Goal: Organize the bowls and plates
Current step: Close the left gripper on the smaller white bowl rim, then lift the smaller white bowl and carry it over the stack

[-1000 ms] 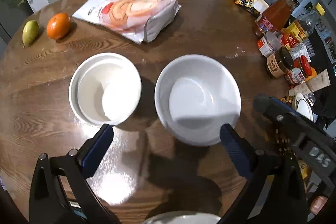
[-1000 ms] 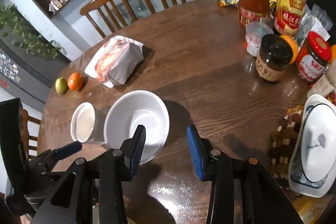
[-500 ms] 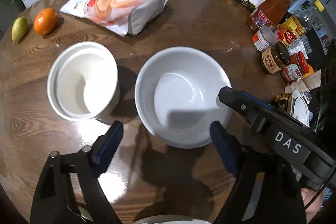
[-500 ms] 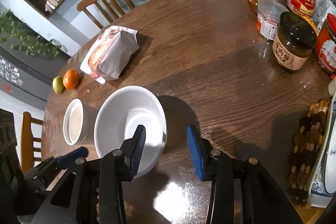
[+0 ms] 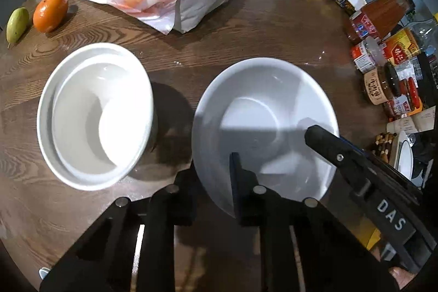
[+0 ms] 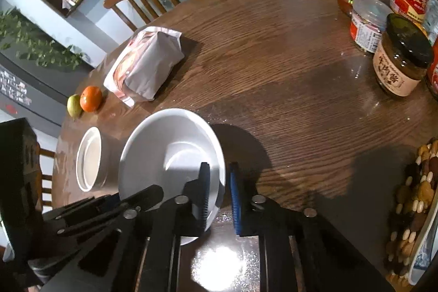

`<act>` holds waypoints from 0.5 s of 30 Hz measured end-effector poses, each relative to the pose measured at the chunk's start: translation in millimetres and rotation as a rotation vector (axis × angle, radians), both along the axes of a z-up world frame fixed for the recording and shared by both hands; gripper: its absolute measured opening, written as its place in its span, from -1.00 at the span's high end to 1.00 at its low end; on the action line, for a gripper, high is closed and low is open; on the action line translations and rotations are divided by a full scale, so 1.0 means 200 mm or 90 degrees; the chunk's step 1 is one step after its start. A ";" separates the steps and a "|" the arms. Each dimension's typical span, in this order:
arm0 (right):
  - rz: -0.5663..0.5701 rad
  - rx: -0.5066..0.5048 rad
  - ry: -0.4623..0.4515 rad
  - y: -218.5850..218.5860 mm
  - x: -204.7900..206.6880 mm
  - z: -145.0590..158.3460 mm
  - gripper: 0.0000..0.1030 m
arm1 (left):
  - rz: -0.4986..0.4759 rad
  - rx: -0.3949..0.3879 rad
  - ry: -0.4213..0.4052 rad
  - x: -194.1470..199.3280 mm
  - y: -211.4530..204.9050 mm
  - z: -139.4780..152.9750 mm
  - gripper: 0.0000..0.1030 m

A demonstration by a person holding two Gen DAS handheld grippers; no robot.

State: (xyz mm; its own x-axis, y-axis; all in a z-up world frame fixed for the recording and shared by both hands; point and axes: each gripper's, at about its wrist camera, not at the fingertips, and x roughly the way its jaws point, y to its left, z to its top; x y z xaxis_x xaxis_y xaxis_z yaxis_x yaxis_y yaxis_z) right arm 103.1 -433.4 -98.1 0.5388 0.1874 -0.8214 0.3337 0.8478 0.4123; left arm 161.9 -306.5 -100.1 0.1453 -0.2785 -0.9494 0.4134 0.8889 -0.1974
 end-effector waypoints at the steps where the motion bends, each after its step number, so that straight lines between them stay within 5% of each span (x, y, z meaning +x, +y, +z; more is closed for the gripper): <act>1: 0.003 -0.002 0.001 0.01 0.00 0.00 0.80 | -0.004 0.002 -0.001 0.00 0.00 0.00 0.70; 15: -0.016 -0.020 -0.024 0.02 -0.09 0.07 0.83 | -0.049 0.003 -0.059 -0.07 -0.01 0.10 0.71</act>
State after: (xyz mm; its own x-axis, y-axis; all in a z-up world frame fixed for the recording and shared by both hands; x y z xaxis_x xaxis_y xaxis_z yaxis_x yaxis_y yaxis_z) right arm 84.5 -429.8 -84.0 0.5739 0.1474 -0.8056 0.3396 0.8523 0.3978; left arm 148.1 -308.8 -80.6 0.2101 -0.2884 -0.9342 0.4969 0.8544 -0.1520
